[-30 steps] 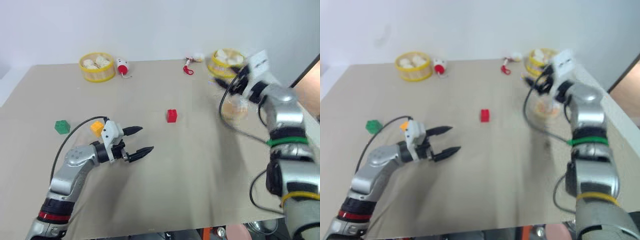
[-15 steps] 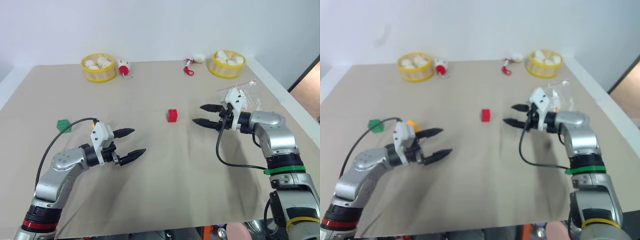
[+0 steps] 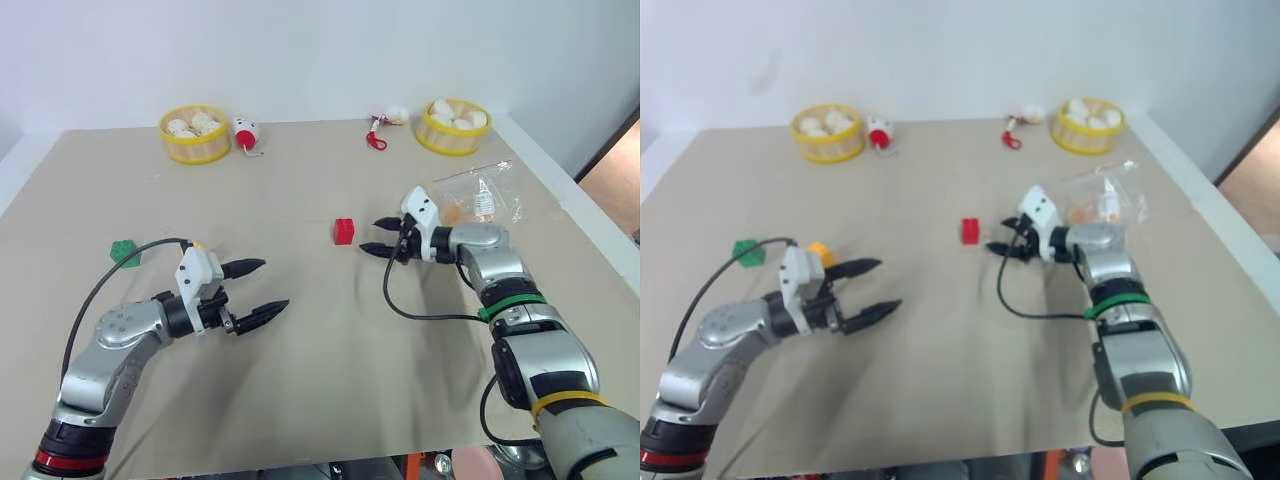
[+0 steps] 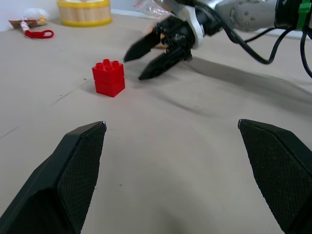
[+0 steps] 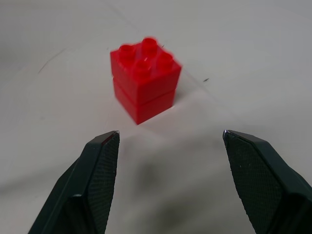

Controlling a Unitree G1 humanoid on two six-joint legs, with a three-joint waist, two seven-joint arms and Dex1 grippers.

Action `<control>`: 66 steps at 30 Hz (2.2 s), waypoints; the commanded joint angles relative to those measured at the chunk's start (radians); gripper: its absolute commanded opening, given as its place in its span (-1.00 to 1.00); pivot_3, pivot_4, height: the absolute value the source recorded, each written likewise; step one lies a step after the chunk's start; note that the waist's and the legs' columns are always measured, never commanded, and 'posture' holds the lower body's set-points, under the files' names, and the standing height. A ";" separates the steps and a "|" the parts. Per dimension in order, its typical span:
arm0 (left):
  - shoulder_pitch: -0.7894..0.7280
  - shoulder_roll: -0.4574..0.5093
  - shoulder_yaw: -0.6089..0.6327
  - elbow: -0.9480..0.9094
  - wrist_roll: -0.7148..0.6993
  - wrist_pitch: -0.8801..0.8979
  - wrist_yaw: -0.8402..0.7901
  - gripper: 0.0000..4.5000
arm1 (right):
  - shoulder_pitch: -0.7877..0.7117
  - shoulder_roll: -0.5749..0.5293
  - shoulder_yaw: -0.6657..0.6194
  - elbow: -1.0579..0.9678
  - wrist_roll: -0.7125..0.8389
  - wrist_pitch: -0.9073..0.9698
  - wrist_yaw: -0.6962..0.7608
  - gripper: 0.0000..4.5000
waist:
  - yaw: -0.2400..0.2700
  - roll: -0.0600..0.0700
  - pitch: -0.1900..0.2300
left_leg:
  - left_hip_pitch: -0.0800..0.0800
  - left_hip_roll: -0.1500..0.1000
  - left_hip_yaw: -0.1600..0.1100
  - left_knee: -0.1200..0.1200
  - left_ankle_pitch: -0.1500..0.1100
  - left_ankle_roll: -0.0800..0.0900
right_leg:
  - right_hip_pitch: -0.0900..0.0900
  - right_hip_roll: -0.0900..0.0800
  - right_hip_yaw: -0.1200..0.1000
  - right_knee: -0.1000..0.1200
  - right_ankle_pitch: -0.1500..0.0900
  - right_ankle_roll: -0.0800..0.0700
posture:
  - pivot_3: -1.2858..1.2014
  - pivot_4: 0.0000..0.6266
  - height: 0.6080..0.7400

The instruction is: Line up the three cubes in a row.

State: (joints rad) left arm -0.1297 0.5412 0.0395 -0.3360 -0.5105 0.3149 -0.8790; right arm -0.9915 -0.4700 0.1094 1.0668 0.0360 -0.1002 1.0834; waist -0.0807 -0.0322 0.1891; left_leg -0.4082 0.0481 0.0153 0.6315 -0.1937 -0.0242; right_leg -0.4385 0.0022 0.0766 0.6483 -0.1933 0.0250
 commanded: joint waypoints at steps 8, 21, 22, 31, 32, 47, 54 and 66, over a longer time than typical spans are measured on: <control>0.046 0.024 0.053 -0.096 -0.026 0.016 0.041 1.00 | -0.130 0.064 -0.011 0.145 -0.053 -0.061 -0.011 0.55 | -0.003 0.000 0.000 | 0.001 0.000 0.000 0.000 0.000 0.000 | 0.000 0.001 0.000 0.001 0.000 0.000 | 0.03 -0.52 1.00; 0.079 0.032 0.055 -0.084 -0.022 0.004 0.048 1.00 | -0.168 0.113 -0.017 0.188 -0.093 -0.069 -0.039 0.55 | -0.003 0.000 0.000 | 0.001 0.000 0.000 0.000 0.000 0.000 | 0.000 0.000 0.000 0.001 0.000 0.000 | 0.03 -0.52 1.00; 0.079 0.031 0.055 -0.083 -0.022 0.003 0.048 1.00 | -0.169 0.113 -0.018 0.189 -0.094 -0.069 -0.039 0.55 | -0.003 0.000 0.000 | 0.001 0.000 0.000 0.000 0.000 0.000 | 0.000 0.000 0.000 0.001 0.000 0.000 | 0.03 -0.52 1.00; 0.060 -0.004 0.054 -0.032 -0.010 -0.029 0.067 1.00 | -0.174 0.117 -0.022 0.196 -0.111 -0.069 -0.056 0.55 | -0.003 0.000 0.000 | 0.001 0.000 0.000 0.000 0.000 0.000 | 0.000 0.000 0.000 0.001 0.000 0.000 | 0.03 -0.52 1.00; 0.058 -0.009 0.052 -0.027 -0.010 -0.032 0.070 1.00 | -0.175 0.117 -0.022 0.196 -0.112 -0.069 -0.059 0.55 | -0.003 0.000 0.000 | 0.001 0.000 0.000 0.000 0.000 0.000 | 0.000 0.000 0.000 0.001 0.000 0.000 | 0.03 -0.52 1.00; 0.047 -0.026 0.049 -0.020 -0.003 -0.046 0.076 1.00 | -0.189 0.135 -0.033 0.203 -0.106 -0.066 -0.060 0.03 | -0.003 0.000 0.000 | 0.001 0.000 0.000 0.000 0.000 0.000 | 0.000 0.000 0.000 0.001 0.000 0.000 | 0.03 -0.52 1.00; 0.047 -0.027 0.049 -0.020 -0.003 -0.050 0.082 1.00 | -0.190 0.139 -0.035 0.203 -0.109 -0.068 -0.057 -0.49 | -0.003 0.000 0.000 | 0.001 0.000 0.000 0.000 0.000 0.000 | 0.000 0.000 0.000 0.001 0.000 0.000 | 0.03 -0.52 1.00; 0.036 -0.037 0.044 -0.005 0.006 -0.061 0.086 1.00 | -0.205 0.096 -0.061 0.179 -0.080 -0.040 0.009 -0.49 | -0.003 0.000 0.000 | 0.001 0.000 0.000 0.000 0.000 0.000 | 0.000 0.000 0.000 0.001 0.000 0.000 | 0.03 -0.52 1.00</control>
State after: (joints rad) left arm -0.0808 0.5006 0.0752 -0.3324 -0.5081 0.2795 -0.7932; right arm -1.1544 -0.3429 0.0783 1.2791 -0.0785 -0.1502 1.0355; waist -0.0836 -0.0322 0.1891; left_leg -0.4078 0.0483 0.0153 0.6314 -0.1937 -0.0242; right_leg -0.4387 0.0026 0.0767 0.6490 -0.1932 0.0247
